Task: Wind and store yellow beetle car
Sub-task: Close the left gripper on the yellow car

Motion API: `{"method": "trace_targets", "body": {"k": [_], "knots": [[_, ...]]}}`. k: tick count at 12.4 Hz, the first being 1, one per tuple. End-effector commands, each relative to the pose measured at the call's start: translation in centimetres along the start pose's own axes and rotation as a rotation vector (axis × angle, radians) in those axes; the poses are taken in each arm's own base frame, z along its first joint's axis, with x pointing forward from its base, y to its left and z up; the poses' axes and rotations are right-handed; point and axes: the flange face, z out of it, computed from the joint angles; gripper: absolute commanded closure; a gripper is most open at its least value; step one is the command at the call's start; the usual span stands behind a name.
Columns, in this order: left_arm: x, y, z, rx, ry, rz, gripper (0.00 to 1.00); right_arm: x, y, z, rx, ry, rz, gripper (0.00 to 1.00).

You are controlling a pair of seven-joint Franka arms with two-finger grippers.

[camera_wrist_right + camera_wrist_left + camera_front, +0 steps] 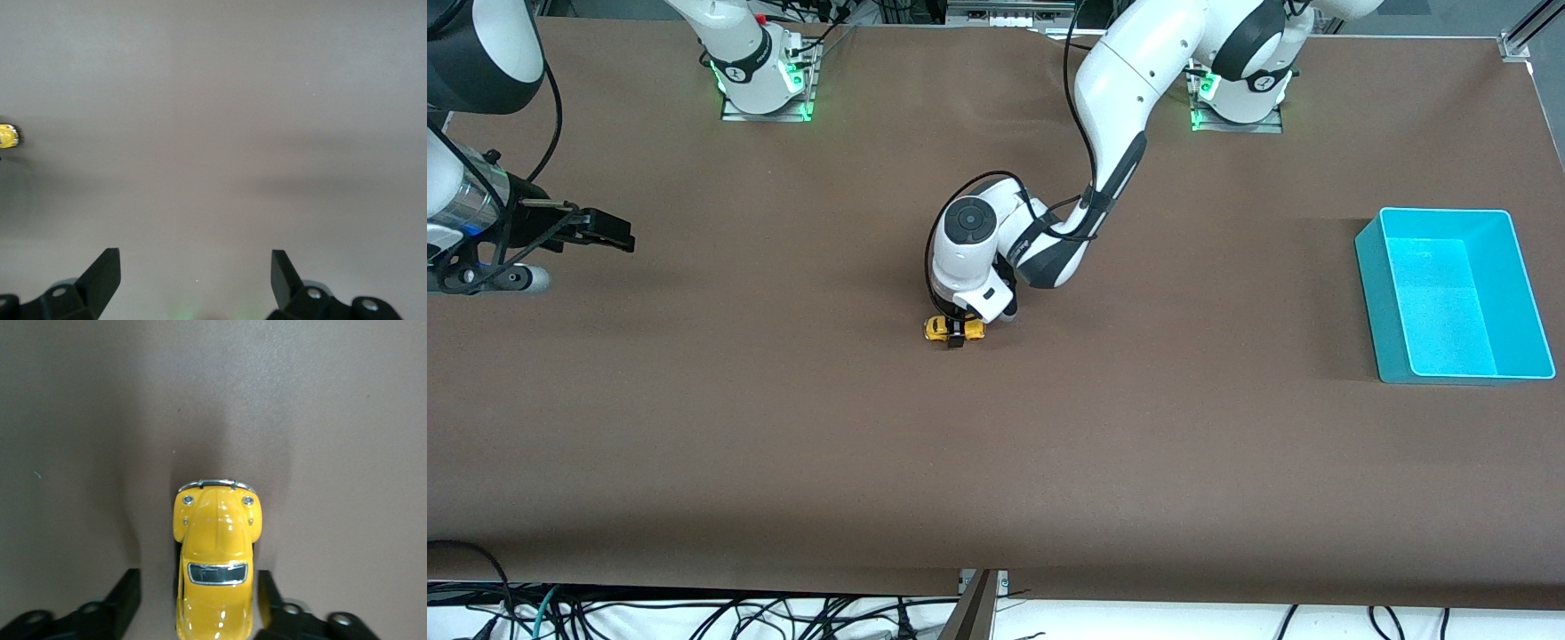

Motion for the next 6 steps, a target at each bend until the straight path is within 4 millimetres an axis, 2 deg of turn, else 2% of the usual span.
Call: {"method": "trace_targets", "body": {"k": [1,3,5,6], "knots": [[-0.2,0.5,0.0,-0.004,-0.008,-0.028,1.00,-0.6,0.0,0.0,-0.026,-0.008,0.014,0.00],[0.6,1.7,-1.2,-0.007,0.010,-0.030,1.00,-0.6,-0.3,0.1,-0.027,-0.011,0.049,0.00],[3.5,5.1,-4.0,0.027,0.081,-0.048,1.00,-0.1,-0.4,0.9,-0.027,-0.024,0.047,0.00],[5.0,7.0,-6.1,0.039,0.096,-0.049,1.00,0.2,-0.4,0.7,-0.024,-0.019,0.044,0.00]]}}
